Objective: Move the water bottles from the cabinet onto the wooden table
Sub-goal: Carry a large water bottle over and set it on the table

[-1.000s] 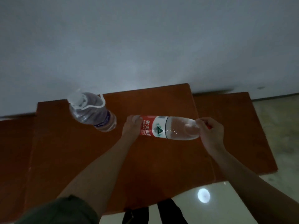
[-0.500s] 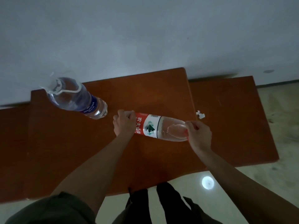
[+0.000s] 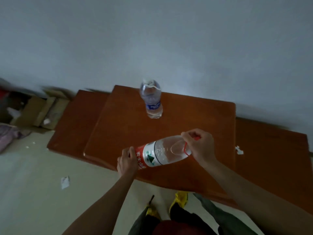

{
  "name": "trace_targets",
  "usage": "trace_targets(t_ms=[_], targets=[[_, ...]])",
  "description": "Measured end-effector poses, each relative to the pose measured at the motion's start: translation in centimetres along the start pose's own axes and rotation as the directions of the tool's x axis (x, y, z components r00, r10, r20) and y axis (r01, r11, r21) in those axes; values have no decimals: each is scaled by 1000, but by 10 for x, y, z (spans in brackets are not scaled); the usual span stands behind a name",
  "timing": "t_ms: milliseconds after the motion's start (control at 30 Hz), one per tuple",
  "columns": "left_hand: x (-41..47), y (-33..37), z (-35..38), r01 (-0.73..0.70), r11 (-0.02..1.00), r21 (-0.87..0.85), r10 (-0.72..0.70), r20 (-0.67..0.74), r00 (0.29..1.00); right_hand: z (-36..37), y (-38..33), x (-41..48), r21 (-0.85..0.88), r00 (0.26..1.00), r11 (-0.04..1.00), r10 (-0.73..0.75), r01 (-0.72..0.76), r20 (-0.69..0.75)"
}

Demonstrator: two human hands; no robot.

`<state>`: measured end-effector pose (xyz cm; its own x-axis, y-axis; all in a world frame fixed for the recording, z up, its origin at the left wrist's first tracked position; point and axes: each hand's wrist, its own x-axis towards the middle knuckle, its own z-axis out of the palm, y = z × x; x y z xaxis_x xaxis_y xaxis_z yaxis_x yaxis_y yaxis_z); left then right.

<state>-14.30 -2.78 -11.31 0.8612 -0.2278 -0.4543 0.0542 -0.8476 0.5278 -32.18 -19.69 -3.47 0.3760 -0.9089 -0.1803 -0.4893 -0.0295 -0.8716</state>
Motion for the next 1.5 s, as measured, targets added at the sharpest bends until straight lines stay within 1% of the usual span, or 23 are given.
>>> trace_targets(t_ms=[67,133,267,333,400,500,600,667,733,767,867,933,1000,1100,1233,1333,1400,1467,1500], targets=[[-9,-15,-24,33,993,-111,-37,-29,999,18,-13,-12,17,999,1000,-17,16,43],[-21,-39,-58,71,972,-226,-91,-80,993,44,-32,-32,29,990,998,-67,64,121],[-40,-101,-122,123,954,-272,-176,-179,968,100,-75,-78,21,938,973,-228,230,262],[-54,-149,-163,161,943,-292,-235,-242,941,141,-100,-118,16,889,946,-311,325,336],[-66,-181,-191,177,936,-305,-268,-288,919,167,-116,-146,25,857,925,-362,380,366],[-93,-255,-249,196,913,-357,-325,-348,879,220,-144,-220,70,768,871,-464,486,441],[-121,-325,-307,206,876,-435,-395,-406,824,270,-172,-292,150,654,791,-583,593,482],[-140,-367,-341,211,850,-483,-448,-450,772,300,-189,-335,208,559,742,-632,638,537],[-159,-413,-375,206,819,-536,-505,-501,703,331,-209,-385,280,431,677,-679,680,595],[-167,-434,-390,201,798,-568,-537,-518,666,347,-219,-407,314,370,639,-704,702,606],[-182,-487,-425,185,749,-636,-610,-552,569,390,-244,-460,418,220,538,-767,732,603],[-189,-518,-441,175,711,-681,-656,-553,513,420,-256,-492,453,133,480,-783,751,608],[-194,-554,-454,179,675,-716,-704,-551,448,454,-266,-523,492,55,443,-782,749,621],[-196,-603,-475,194,623,-758,-762,-532,369,509,-277,-565,553,-40,414,-774,723,632],[-190,-671,-518,220,572,-790,-816,-517,259,598,-293,-626,643,-154,405,-759,651,633],[-189,-725,-561,257,519,-815,-855,-496,154,669,-312,-679,694,-248,422,-721,583,647],[-193,-755,-590,233,495,-837,-868,-490,82,707,-332,-719,723,-311,419,-701,549,642],[-201,-786,-616,211,447,-869,-889,-457,0,744,-350,-762,750,-388,419,-666,512,637],[-204,-794,-627,220,438,-872,-891,-454,-26,757,-357,-778,761,-415,417,-656,498,631]])
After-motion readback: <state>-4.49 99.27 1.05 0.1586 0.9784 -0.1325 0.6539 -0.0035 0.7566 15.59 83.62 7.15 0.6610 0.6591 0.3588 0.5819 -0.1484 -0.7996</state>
